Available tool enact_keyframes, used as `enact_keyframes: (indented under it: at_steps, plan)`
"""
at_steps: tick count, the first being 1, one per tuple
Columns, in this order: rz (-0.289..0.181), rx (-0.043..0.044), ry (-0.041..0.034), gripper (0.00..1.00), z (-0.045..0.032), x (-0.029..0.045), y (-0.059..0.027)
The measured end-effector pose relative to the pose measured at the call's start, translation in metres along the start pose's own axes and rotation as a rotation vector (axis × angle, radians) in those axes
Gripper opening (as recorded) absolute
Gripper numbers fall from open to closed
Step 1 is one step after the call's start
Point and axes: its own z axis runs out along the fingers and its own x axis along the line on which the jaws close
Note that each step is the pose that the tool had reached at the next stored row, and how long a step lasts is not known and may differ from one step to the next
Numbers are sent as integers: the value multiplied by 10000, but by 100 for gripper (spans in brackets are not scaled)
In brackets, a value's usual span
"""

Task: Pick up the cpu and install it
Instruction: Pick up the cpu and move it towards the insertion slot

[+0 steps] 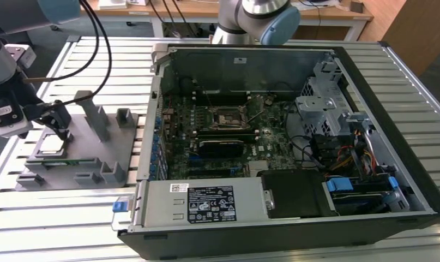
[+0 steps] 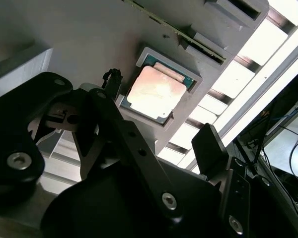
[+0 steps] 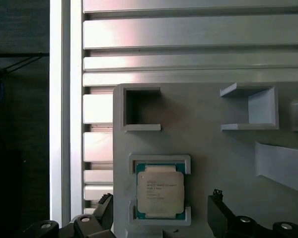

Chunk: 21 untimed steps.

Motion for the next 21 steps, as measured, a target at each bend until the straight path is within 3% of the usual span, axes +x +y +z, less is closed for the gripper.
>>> enact_keyframes:
  at_steps: [14, 21]
  plan:
    - [1, 5, -4, 84, 198, 13, 18]
    - [1, 14, -99, 84, 246, 60, 27]
